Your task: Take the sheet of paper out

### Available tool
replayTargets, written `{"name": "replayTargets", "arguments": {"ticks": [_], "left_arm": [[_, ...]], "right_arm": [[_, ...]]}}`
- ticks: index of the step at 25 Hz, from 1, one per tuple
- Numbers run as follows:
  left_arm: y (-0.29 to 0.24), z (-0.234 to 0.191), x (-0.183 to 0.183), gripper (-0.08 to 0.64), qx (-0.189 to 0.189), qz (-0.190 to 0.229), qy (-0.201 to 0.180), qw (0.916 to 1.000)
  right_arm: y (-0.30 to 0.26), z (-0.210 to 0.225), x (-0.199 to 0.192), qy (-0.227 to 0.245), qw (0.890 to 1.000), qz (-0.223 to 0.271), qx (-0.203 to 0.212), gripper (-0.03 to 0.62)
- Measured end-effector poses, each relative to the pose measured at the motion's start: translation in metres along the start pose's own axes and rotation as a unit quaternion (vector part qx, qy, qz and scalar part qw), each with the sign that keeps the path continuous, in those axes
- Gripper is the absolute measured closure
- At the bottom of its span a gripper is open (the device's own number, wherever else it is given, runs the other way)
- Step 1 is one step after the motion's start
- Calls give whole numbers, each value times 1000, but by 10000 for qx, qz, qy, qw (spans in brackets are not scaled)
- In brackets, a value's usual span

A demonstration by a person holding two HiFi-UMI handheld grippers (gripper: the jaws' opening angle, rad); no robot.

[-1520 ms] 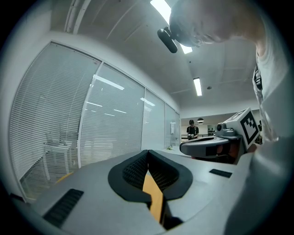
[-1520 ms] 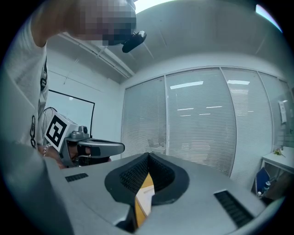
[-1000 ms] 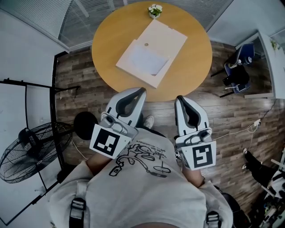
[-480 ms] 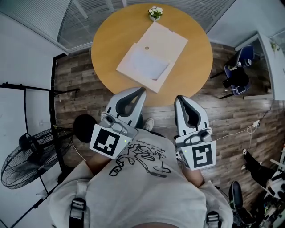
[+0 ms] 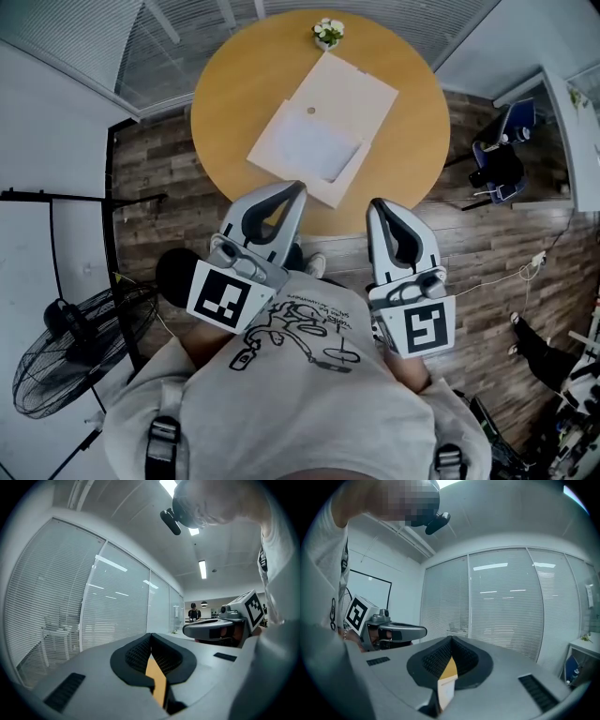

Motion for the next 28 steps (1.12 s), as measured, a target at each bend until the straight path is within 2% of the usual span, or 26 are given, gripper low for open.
{"name": "replayTargets", "arguments": {"ticks": [11, 15, 28], "left_arm": [[-25, -46, -4, 538, -29, -39, 58, 10000], [-31, -64, -6, 538, -50, -17, 71, 10000], [-62, -118, -6, 538, -81, 2, 114, 9999]], "right_arm": [[-51, 9, -3, 50, 9999, -125, 14, 586], [-73, 8, 2, -128, 9998, 102, -151, 586], [-132, 24, 4, -44, 9997, 96, -204, 586]]}}
Point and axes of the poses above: the fingertips, and each gripper's own axes: y backward along the fingers, z to its right, x out of its top, the point moved 8 cm from there along y, backward along the fingers, and after that the axes turned 5 degrees about z, right-handed, at the moved point
